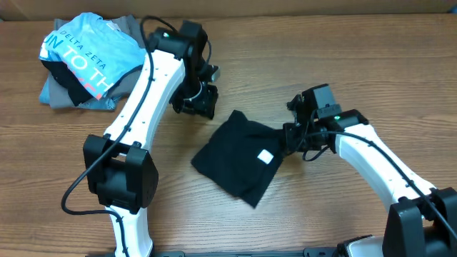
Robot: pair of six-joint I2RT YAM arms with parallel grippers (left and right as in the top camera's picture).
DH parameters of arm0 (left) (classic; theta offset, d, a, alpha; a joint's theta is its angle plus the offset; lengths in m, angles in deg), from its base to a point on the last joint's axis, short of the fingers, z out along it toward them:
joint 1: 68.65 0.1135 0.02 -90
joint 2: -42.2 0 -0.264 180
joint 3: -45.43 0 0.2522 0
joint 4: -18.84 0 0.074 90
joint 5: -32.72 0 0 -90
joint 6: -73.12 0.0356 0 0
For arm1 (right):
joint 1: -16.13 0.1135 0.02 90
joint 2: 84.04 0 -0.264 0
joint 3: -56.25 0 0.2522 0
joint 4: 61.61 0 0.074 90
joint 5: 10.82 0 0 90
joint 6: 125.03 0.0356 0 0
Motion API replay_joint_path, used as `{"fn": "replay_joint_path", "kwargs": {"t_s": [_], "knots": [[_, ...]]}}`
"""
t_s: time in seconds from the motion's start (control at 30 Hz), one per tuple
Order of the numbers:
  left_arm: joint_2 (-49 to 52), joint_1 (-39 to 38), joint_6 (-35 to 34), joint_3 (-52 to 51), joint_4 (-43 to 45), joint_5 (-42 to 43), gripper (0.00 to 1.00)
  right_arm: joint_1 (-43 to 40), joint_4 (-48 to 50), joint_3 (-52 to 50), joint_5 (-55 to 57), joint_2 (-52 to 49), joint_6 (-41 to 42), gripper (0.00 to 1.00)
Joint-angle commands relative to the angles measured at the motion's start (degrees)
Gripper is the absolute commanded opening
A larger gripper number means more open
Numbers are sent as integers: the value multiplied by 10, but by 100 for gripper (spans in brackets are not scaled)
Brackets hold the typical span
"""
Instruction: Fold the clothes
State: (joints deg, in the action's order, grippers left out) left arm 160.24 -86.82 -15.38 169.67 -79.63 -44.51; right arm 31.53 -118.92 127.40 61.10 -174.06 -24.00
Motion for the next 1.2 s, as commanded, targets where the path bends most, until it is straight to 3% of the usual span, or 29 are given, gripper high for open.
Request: {"fn": "replay_joint_path", "kwargs": {"t_s": [0.0,0.1,0.2,0.27,0.33,0.43,0.53,0.63,0.77,0.9,1.03,1.17], "knots": [[-2,-3,11,-50,21,40,51,-4,-5,15,72,3,12,4],[-2,-4,11,-89,46,66,50,-4,-12,14,124,2,17,4],[-2,-5,23,-119,70,99,55,-9,-22,14,226,2,89,4],[-2,-5,39,-134,86,124,60,-21,-30,15,271,3,138,26],[-2,-5,51,-144,100,139,62,-39,-37,15,241,3,157,38],[-2,-7,76,-166,121,145,66,-73,-68,15,99,3,156,50],[-2,-7,80,-189,136,147,66,-82,-95,15,-12,3,132,52],[-2,-11,103,-220,158,191,52,-74,-118,15,-86,3,112,55],[-2,-21,117,-249,170,243,39,-50,-151,13,-97,3,120,56],[-2,-30,116,-255,175,244,42,-10,-119,-28,-98,3,212,56],[-2,-40,116,-255,170,260,35,29,-53,-66,-163,3,260,53],[-2,-55,116,-255,160,261,35,64,-54,-78,-143,3,298,54]]}}
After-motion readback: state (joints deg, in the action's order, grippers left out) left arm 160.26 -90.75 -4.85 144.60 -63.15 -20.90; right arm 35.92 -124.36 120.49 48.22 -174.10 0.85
